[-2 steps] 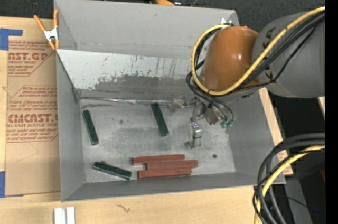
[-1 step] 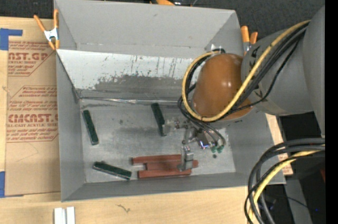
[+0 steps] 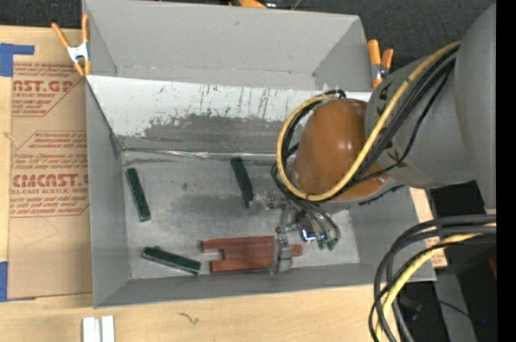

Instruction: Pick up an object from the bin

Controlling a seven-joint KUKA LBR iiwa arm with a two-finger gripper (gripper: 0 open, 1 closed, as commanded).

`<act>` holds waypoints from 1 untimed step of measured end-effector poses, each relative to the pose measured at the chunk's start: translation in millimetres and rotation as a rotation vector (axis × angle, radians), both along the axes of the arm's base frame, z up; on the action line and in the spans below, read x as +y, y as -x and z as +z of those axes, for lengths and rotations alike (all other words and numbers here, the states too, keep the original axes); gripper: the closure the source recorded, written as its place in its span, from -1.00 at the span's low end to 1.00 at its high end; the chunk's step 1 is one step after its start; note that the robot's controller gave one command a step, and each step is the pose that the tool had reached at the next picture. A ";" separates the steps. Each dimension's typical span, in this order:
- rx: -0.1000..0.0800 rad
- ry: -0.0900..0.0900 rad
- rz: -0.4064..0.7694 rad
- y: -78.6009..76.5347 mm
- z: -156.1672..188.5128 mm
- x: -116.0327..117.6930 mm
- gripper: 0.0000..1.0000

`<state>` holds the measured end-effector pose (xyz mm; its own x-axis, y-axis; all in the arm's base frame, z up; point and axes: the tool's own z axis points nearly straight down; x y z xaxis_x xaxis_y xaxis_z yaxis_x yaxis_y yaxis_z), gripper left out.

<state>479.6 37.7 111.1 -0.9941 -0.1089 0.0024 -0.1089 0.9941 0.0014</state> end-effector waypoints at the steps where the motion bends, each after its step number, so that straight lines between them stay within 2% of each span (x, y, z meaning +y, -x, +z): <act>1: -0.005 0.001 -0.044 -4.8 -42.6 -40.9 -1.00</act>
Offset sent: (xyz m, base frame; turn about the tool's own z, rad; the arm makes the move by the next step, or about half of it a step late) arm 0.0040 -0.0395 -0.0411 0.0395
